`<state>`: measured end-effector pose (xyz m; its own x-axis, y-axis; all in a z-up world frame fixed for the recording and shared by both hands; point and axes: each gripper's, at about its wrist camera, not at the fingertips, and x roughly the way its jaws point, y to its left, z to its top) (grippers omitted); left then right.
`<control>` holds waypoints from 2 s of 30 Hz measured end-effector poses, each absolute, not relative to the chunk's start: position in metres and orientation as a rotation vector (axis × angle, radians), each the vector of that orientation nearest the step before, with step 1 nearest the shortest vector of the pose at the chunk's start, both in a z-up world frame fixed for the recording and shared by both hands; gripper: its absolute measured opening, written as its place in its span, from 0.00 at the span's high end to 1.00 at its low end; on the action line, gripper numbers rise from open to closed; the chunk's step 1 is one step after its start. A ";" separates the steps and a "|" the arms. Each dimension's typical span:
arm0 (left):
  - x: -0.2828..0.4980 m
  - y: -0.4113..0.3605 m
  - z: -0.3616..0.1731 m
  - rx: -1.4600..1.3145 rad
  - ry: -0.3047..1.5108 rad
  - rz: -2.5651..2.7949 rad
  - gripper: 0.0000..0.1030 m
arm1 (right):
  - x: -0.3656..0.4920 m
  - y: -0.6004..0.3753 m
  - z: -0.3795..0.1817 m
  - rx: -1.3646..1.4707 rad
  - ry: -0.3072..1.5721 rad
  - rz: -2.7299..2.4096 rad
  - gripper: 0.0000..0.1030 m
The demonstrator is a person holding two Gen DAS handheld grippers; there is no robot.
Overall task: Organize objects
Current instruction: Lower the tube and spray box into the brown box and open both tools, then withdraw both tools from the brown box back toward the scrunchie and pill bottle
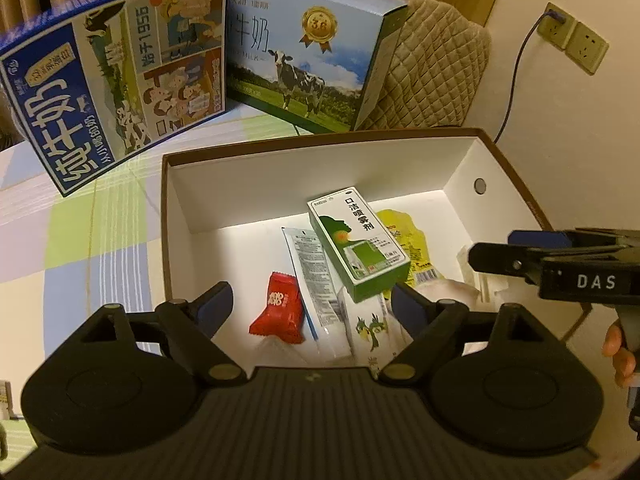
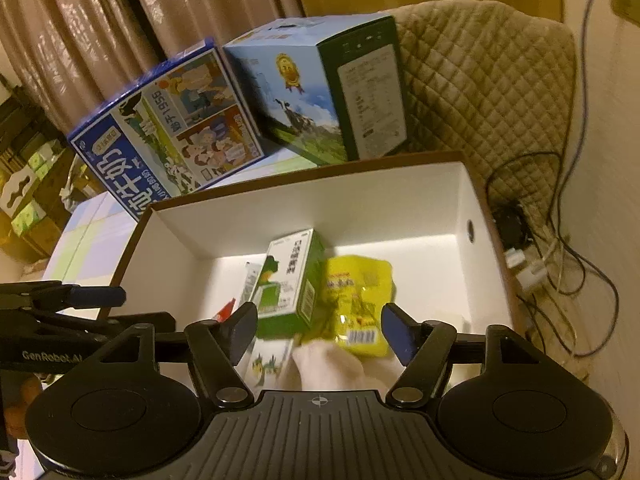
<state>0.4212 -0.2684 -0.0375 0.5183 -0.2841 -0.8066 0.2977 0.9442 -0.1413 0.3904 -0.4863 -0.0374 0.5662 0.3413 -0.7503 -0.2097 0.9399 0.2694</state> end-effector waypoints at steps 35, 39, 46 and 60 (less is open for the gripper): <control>0.276 -0.204 0.006 -0.035 0.900 -0.301 0.11 | 0.246 -0.453 0.007 0.194 0.851 0.343 0.30; 0.261 -0.189 0.006 -0.043 0.902 -0.295 0.11 | 0.230 -0.440 0.005 0.191 0.864 0.350 0.30; 0.235 -0.160 0.007 -0.054 0.904 -0.284 0.11 | 0.205 -0.414 0.000 0.185 0.888 0.364 0.30; 0.196 -0.077 -0.006 -0.104 0.940 -0.179 0.11 | 0.178 -0.339 -0.021 0.144 0.964 0.433 0.30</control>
